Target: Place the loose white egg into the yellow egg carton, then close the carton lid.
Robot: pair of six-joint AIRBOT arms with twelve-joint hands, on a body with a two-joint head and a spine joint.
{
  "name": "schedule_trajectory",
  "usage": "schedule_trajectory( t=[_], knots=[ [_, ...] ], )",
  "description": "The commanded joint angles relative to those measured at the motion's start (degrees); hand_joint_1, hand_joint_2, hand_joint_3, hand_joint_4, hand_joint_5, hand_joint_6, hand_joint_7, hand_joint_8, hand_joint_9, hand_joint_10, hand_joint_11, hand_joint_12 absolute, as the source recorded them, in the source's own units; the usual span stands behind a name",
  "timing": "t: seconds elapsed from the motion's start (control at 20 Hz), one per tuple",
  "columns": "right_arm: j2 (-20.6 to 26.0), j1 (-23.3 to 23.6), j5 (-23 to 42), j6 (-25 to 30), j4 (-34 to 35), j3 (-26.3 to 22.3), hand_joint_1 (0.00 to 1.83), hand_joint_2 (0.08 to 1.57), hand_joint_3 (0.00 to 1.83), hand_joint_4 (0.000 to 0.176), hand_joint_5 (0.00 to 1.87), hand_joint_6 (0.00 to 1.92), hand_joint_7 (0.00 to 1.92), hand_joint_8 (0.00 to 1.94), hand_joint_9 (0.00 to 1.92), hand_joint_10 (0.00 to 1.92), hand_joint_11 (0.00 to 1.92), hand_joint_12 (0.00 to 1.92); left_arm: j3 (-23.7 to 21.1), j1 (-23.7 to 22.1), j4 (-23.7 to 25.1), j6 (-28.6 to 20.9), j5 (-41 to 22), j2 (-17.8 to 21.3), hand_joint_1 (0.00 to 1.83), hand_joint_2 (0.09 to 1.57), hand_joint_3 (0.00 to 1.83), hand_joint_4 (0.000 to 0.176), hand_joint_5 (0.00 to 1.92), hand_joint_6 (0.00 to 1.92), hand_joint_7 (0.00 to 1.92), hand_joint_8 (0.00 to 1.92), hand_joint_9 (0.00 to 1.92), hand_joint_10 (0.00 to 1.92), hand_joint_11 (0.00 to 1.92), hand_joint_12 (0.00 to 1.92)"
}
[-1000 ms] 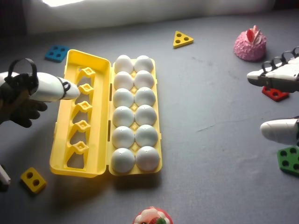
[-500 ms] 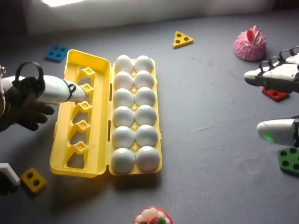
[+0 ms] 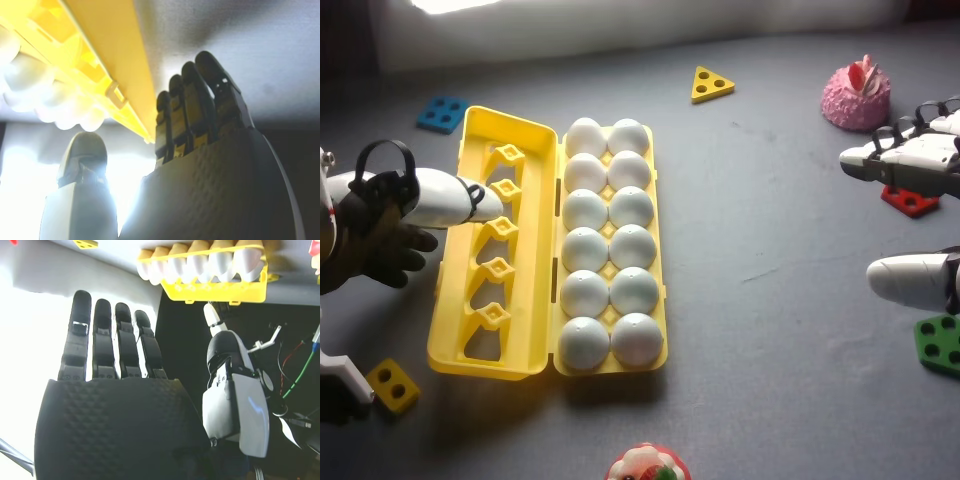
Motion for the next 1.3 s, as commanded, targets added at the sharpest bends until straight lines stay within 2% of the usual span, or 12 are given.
schedule_trajectory(
  t=[0.0, 0.05, 0.25, 0.35, 0.55, 0.6, 0.7, 0.8, 0.85, 0.95, 1.05, 1.25],
  knots=[
    [0.3, 0.9, 6.0, 0.2, -0.8, -0.1, 0.11, 1.21, 0.0, 0.0, 0.16, 0.02, 0.15, 0.01, 0.03, 0.39, 0.0, 0.74, -0.1, -1.0, 2.6, -0.3, 1.0, -0.2, 0.32, 1.25, 0.0, 0.032, 0.3, 0.01, 0.32, 0.01, 0.33, 0.01, 0.0, 0.99],
    [0.3, 0.9, 6.0, 0.2, -0.8, -0.1, 0.08, 1.22, 0.0, 0.0, 0.15, 0.01, 0.16, 0.01, 0.04, 0.41, 0.0, 0.83, -0.2, -1.4, 2.6, -0.3, 1.0, -0.3, 0.33, 1.25, 0.0, 0.034, 0.3, 0.01, 0.32, 0.0, 0.33, 0.01, 0.0, 1.0],
    [0.3, 0.9, 6.0, 0.2, -0.8, -0.2, 0.07, 1.23, 0.0, 0.0, 0.14, 0.0, 0.13, 0.0, 0.0, 0.35, 0.0, 0.74, -0.5, -3.2, 2.6, 0.2, 1.0, -0.4, 0.28, 1.26, 0.0, 0.035, 0.27, 0.0, 0.29, 0.0, 0.33, 0.0, 0.0, 1.0],
    [0.3, 0.9, 6.1, 0.2, -0.8, -0.2, 0.06, 1.22, 0.0, 0.0, 0.16, 0.01, 0.15, 0.0, 0.02, 0.38, 0.0, 0.81, -0.7, -4.8, 2.6, 1.2, 0.8, -0.4, 0.29, 1.26, 0.0, 0.038, 0.27, 0.01, 0.3, 0.0, 0.32, 0.0, 0.0, 1.0],
    [0.3, 0.9, 6.2, 0.2, -0.8, -0.2, 0.09, 1.22, 0.0, 0.0, 0.17, 0.01, 0.15, 0.0, 0.0, 0.39, 0.0, 0.76, -1.6, -9.1, 2.6, 4.0, -0.5, -0.6, 0.34, 1.25, 0.0, 0.034, 0.3, 0.01, 0.32, 0.0, 0.33, 0.01, 0.0, 1.02],
    [0.3, 0.9, 6.2, 0.2, -0.8, -0.2, 0.1, 1.22, 0.0, 0.0, 0.19, 0.01, 0.16, 0.0, 0.01, 0.4, 0.0, 0.83, -2.3, -10.6, 2.5, 4.7, -1.2, -0.7, 0.32, 1.25, 0.0, 0.036, 0.3, 0.01, 0.32, 0.0, 0.33, 0.0, 0.0, 1.03],
    [0.3, 1.0, 6.2, 0.2, -0.8, -0.2, 0.06, 1.23, 0.0, 0.0, 0.16, 0.0, 0.12, 0.0, 0.0, 0.33, 0.0, 0.64, -3.6, -12.6, 2.5, 5.8, -2.2, -0.7, 0.3, 1.25, 0.0, 0.042, 0.28, 0.0, 0.3, 0.0, 0.31, 0.0, 0.0, 0.99],
    [0.3, 1.0, 6.2, 0.2, -0.8, -0.2, 0.06, 1.23, 0.0, 0.0, 0.16, 0.0, 0.12, 0.0, 0.0, 0.33, 0.0, 0.64, -5.3, -15.0, 1.9, 7.9, -3.1, -0.7, 0.3, 1.25, 0.0, 0.042, 0.28, 0.0, 0.3, 0.0, 0.31, 0.0, 0.0, 0.99],
    [0.3, 1.0, 6.3, 0.2, -0.8, -0.2, 0.06, 1.23, 0.0, 0.0, 0.17, 0.0, 0.14, 0.0, 0.03, 0.34, 0.0, 0.65, -6.2, -16.0, 1.8, 8.4, -3.6, -0.7, 0.31, 1.25, 0.0, 0.036, 0.29, 0.0, 0.3, 0.0, 0.31, 0.0, 0.0, 1.0],
    [0.3, 1.0, 6.3, 0.2, -0.8, -0.2, 0.1, 1.22, 0.0, 0.0, 0.18, 0.02, 0.14, 0.0, 0.03, 0.39, 0.0, 0.92, -8.1, -17.5, 1.5, 9.3, -4.0, -0.7, 0.29, 1.26, 0.0, 0.037, 0.26, 0.0, 0.31, 0.0, 0.32, 0.0, 0.0, 0.99],
    [0.3, 1.0, 6.3, 0.2, -0.8, -0.2, 0.05, 1.22, 0.0, 0.0, 0.14, 0.0, 0.14, 0.0, 0.0, 0.43, 0.0, 0.94, -10.8, -18.4, 1.1, 10.4, -4.1, -0.8, 0.3, 1.25, 0.0, 0.041, 0.29, 0.01, 0.34, 0.0, 0.36, 0.01, 0.02, 1.05],
    [0.3, 1.0, 6.4, 0.2, -0.8, -0.2, 0.09, 1.21, 0.0, 0.0, 0.15, 0.0, 0.15, 0.0, 0.01, 0.42, 0.0, 0.93, -14.7, -17.9, 1.1, 12.4, -3.2, -1.3, 0.3, 1.25, 0.0, 0.028, 0.29, 0.01, 0.32, 0.0, 0.35, 0.0, 0.01, 1.04]
  ],
)
